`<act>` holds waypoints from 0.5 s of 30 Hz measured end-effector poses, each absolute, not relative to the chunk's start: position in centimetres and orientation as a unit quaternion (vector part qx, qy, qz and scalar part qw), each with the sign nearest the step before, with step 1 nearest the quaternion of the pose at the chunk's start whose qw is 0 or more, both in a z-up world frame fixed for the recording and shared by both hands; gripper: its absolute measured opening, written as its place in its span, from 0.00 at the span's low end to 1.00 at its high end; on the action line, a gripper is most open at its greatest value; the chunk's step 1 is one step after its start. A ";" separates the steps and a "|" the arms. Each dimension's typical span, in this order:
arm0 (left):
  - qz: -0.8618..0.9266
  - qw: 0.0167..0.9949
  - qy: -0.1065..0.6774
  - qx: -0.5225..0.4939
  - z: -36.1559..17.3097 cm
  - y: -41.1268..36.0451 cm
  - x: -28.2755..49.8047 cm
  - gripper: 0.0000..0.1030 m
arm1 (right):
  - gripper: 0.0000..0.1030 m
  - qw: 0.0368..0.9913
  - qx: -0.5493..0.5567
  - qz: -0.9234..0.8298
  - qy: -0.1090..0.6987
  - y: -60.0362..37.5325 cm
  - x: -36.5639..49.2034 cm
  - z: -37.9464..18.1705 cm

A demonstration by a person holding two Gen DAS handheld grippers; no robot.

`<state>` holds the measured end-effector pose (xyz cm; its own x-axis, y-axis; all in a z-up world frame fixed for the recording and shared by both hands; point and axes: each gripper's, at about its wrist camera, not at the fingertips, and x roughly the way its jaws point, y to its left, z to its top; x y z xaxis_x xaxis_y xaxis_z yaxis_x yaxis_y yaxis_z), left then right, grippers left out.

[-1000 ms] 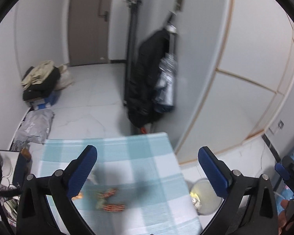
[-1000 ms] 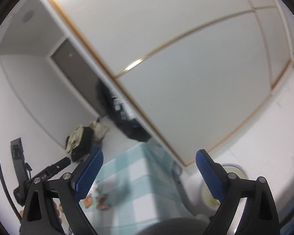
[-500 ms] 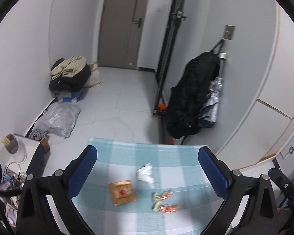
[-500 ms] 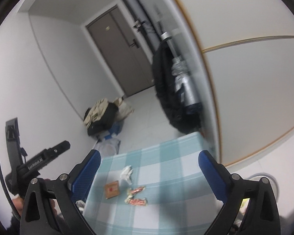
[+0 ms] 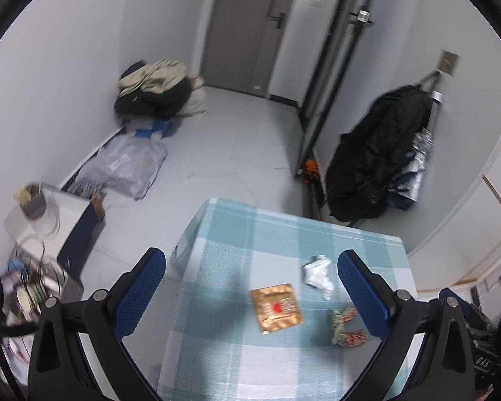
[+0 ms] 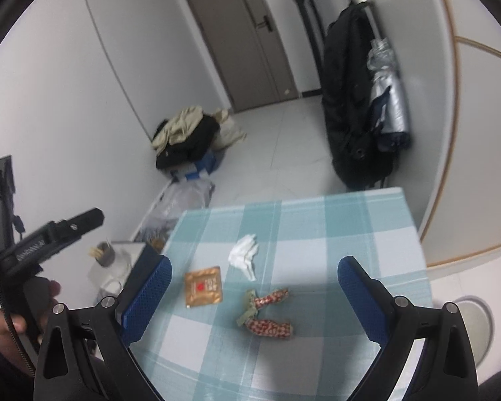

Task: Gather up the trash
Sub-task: 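Grasp the white tissue with the right gripper and lift it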

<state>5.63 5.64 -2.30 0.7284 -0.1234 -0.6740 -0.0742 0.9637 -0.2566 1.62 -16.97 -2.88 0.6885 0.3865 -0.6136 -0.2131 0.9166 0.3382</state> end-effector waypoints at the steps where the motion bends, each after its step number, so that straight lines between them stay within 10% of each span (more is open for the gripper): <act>1: -0.012 0.917 0.374 -0.141 -2.5 6.1 5.8 0.98 | 0.98 0.910 0.111 0.166 0.364 -16.5 2.0 -3.2; 15: -0.024 0.888 0.406 -0.214 -3.1 10.2 7.7 0.98 | 0.97 0.867 -0.052 0.254 0.425 -11.4 9.6 -5.3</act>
<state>7.72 10.15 -3.08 0.6694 -0.2164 -0.7107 -0.1317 0.9069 -0.4002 9.57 -11.38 -5.34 0.5103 0.3961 -0.7634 -0.4843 0.8658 0.1256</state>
